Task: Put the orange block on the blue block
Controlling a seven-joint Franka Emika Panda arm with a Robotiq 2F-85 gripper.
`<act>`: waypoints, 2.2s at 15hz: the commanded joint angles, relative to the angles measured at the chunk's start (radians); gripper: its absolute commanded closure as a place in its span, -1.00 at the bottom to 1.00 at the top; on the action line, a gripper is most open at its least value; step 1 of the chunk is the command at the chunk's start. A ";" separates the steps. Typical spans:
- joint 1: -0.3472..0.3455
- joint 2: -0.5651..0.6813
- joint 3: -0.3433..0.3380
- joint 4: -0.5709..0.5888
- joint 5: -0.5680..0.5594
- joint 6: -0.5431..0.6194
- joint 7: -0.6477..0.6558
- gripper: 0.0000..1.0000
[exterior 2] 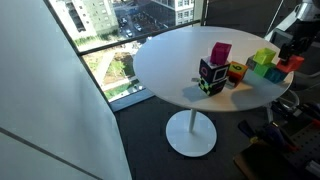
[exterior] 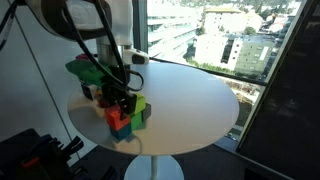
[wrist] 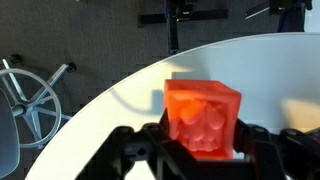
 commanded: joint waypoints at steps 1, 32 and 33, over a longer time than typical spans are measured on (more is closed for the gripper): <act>0.004 0.027 0.008 0.037 0.016 -0.002 0.012 0.51; 0.014 0.089 0.034 0.081 0.036 0.030 0.012 -1.00; 0.013 0.084 0.034 0.083 0.030 0.023 0.016 -1.00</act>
